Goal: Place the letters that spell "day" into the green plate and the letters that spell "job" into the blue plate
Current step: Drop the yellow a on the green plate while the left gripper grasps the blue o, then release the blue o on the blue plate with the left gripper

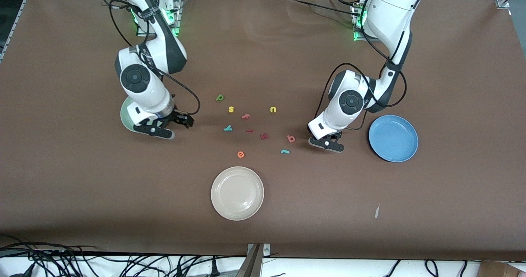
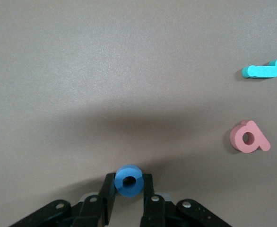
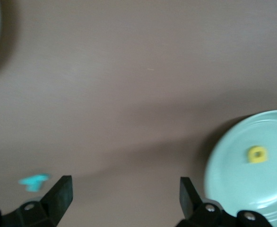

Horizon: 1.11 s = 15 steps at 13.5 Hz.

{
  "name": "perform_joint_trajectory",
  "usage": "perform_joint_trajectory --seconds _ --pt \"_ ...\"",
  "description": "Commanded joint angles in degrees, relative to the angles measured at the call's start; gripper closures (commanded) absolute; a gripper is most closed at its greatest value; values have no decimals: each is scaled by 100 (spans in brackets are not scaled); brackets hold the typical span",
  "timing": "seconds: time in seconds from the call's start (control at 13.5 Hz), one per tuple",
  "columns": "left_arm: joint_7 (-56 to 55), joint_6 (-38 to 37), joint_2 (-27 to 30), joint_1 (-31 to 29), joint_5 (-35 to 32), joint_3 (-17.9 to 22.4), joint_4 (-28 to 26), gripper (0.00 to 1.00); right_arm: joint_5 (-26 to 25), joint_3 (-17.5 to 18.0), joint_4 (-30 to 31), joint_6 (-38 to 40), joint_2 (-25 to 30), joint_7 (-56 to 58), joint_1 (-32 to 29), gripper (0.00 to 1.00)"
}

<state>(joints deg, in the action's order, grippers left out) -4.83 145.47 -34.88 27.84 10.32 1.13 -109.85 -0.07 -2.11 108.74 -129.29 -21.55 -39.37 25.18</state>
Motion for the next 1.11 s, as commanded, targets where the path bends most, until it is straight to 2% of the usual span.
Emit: perform_joint_trajectory --seconds 0.0,0.22,0.44,0.81,0.96,1.03 --pt "61 69 -37 99 155 45 8 85 157 70 -1125 229 -980 -1068 197 0" --pt "96 -10 287 -189 146 45 -36 87 148 79 -1452 158 -1473 -2467 680 0" --pt "516 -728 850 -892 128 45 -106 86 157 96 -1444 -262 -1738 -3023 892 0" --pt "1887 -906 1659 -1815 128 28 -1071 86 157 211 -1382 -281 -1957 -3288 1050 1" --pt "2239 -906 1792 -2018 128 37 -1354 85 157 211 -1356 -281 -1993 -3288 1121 1" --pt "2302 -906 1792 -2080 128 37 -1424 84 157 211 -1356 -281 -2010 -3297 1130 5"
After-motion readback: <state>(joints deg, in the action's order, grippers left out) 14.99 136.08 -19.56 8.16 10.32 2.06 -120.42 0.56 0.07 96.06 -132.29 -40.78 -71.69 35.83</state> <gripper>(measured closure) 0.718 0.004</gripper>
